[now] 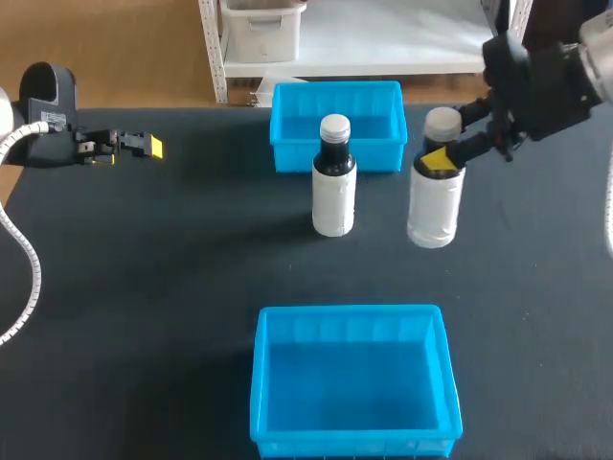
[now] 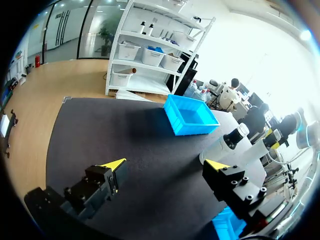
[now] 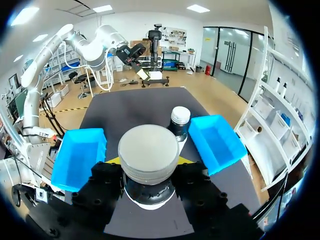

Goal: Pick up the bottle, and place it in the far bin if it is heavy, or in the near bin if it is light.

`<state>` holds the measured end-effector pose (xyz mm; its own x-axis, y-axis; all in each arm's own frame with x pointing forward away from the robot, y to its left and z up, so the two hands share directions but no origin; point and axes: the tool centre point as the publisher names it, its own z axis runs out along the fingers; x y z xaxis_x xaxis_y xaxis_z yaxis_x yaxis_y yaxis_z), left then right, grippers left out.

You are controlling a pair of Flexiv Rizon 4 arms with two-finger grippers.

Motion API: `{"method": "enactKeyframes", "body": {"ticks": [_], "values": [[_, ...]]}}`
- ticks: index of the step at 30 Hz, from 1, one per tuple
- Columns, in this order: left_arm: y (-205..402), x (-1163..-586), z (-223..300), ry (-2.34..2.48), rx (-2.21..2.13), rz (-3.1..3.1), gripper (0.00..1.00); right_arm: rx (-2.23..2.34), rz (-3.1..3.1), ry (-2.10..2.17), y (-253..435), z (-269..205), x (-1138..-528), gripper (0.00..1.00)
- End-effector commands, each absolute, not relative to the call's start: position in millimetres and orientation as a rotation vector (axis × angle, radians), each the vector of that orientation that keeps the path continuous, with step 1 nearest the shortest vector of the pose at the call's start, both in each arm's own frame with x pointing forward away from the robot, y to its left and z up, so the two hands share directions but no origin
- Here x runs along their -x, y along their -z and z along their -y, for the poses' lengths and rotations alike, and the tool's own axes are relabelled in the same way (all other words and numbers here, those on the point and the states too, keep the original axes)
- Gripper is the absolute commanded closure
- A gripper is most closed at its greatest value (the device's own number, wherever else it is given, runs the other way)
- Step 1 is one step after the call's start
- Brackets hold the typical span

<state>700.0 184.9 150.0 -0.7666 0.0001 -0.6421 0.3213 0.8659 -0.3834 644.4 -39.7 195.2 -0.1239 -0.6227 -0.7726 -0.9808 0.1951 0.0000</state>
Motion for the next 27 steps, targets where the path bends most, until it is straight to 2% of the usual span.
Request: {"method": "enactKeyframes", "body": {"ticks": [1, 19, 27], "values": [[-150, -700, -185, 0.636, -0.231, -2.374, 0.0, 1.514, -1.813, -0.729, -204, 52, -646, 1.0], [-150, -700, -185, 0.636, -0.231, -2.374, 0.0, 1.598, -1.756, -0.788, -219, 99, -676, 1.0], [-150, -700, -185, 0.636, -0.231, -2.374, 0.0, 1.69, -1.668, -0.943, -221, 113, -698, 1.0]]}}
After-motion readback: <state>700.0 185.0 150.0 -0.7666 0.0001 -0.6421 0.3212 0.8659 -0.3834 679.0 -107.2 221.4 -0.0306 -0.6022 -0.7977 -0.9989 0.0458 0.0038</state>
